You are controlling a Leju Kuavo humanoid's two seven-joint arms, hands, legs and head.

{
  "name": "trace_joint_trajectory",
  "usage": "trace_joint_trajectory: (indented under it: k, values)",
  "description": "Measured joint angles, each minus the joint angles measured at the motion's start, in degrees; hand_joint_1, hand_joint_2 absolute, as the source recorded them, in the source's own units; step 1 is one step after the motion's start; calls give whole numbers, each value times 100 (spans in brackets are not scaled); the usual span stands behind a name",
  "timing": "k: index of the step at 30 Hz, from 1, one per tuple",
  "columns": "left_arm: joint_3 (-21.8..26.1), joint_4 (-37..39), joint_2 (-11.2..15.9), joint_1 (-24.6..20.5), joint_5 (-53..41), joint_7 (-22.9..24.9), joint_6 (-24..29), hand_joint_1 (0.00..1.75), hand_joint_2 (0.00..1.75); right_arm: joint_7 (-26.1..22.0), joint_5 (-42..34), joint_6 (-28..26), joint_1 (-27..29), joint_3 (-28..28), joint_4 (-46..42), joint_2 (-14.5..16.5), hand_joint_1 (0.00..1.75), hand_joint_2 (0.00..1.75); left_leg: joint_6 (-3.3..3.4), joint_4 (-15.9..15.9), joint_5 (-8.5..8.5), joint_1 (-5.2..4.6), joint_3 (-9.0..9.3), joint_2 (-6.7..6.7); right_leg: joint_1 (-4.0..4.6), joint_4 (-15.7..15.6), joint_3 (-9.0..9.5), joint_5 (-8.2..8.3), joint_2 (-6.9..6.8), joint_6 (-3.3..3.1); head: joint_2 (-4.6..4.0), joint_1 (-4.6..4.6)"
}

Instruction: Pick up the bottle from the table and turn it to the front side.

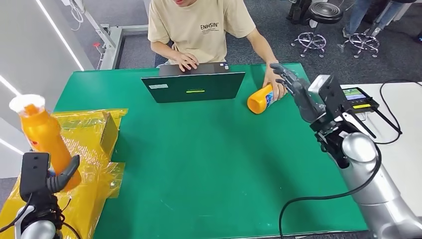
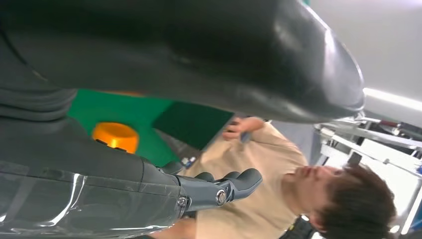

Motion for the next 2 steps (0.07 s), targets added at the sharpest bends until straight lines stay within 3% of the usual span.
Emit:
trace_joint_trajectory:
  k: [2]
  values:
    - [34, -1, -11, 9, -111, 40, -15, 0, 0, 4, 54, 9, 120, -59, -31, -10, 0, 0, 0, 0, 0, -1, 0, 2, 0, 0, -1, 0, 1, 0, 0, -1]
